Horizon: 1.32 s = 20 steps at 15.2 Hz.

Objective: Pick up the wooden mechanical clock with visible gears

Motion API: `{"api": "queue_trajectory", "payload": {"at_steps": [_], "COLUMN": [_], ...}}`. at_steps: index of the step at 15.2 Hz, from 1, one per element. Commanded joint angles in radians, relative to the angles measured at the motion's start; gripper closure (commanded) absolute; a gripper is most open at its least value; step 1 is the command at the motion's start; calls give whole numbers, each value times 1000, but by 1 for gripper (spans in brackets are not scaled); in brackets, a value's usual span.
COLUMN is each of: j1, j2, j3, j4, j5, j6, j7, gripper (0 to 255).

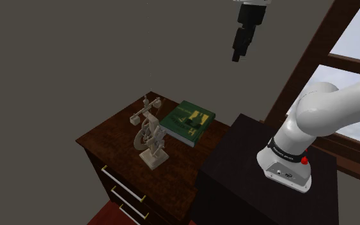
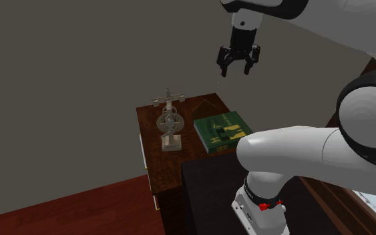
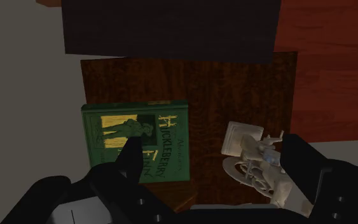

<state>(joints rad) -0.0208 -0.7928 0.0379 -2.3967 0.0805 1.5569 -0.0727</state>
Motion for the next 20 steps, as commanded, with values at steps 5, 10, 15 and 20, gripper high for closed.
{"api": "queue_trajectory", "payload": {"at_steps": [5,10,15,20], "j1": [14,31,40,42], "j2": [64,179,330,507], "j3": [63,142,220,292], "j4": [-48,-77,-67,-22], "j5": [49,100,131,128], "j6": [121,277,432,578], "j7": [74,164,253,351], "gripper": [0,0,0,0]}}
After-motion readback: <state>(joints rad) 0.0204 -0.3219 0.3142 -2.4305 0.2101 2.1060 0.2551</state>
